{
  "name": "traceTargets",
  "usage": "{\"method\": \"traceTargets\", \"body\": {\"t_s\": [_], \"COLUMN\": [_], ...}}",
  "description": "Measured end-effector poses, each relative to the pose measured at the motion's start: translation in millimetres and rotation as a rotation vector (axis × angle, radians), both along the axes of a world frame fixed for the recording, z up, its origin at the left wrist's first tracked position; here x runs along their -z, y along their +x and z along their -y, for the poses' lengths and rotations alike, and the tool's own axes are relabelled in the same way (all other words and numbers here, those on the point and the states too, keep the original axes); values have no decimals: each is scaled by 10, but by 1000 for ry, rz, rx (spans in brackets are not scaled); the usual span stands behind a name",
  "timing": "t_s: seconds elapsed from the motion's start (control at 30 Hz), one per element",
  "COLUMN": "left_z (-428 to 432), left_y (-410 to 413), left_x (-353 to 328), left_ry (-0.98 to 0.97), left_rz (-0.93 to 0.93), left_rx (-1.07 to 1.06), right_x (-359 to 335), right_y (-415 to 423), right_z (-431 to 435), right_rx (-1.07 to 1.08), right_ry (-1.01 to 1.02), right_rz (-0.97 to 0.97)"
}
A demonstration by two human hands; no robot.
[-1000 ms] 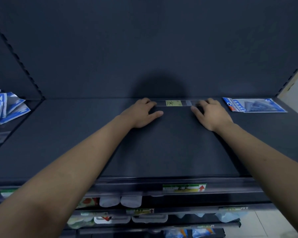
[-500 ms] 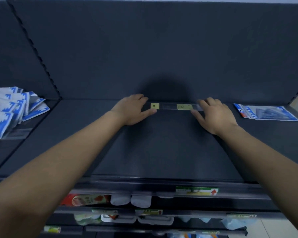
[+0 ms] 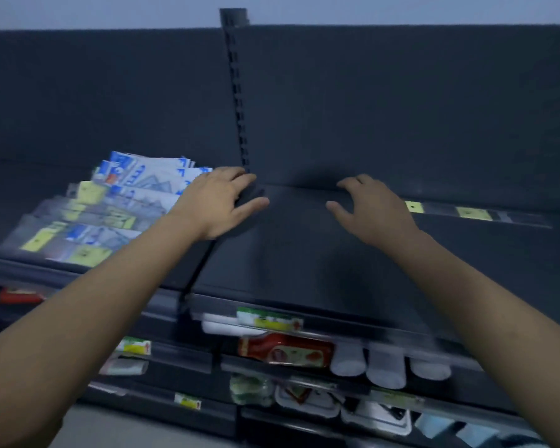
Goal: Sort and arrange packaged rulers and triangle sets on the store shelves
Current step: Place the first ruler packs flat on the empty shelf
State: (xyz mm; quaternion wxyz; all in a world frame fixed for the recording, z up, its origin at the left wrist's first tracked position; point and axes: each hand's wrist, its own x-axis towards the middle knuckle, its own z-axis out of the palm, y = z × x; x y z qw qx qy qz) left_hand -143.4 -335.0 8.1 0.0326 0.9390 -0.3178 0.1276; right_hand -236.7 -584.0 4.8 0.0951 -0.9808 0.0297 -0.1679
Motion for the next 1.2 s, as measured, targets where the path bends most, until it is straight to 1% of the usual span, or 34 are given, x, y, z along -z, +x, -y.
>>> {"method": "traceTargets", "body": {"t_s": [0.13,0.27,0.4,0.5,0.6,0.77,0.87,0.97,1.07,1.13,1.2], "left_z": [-923,-1655,-2178,-2446,-2645,-2840,-2894,-2899,-2893,-2866,-2811], "left_y": [14,80,242,465,760,1288,1578,1759,1932,2065,2202], "left_x": [15,-8,22,5,-16,-5,39,188,306,326,323], "left_ry": [81,59,56,45,24,-1,27,118,76,62,55], "left_rz": [22,11,27,17,-4,-30,-84,-59,-111,-125,-110], "left_rx": [-91,-141,-172,-196,-209,-195,-164,-64,45,109,174], "right_x": [-27,-95,-117,-136,-129,-13,86,214,238,206,179], "right_y": [139,321,506,729,1042,1625,1895,2065,2223,2320,2366], "right_z": [-960,-1750,-2332,-2594,-2749,-2974,-3113,-3288,-3370,-3342,-3295], "right_rx": [-87,-118,-139,-122,-98,-117,-172,-198,-202,-166,-105], "right_ry": [25,34,40,11,4,60,92,13,-103,-112,-57], "right_rz": [-14,-48,-111,-138,-151,-103,-170,-200,-183,-189,-170]}}
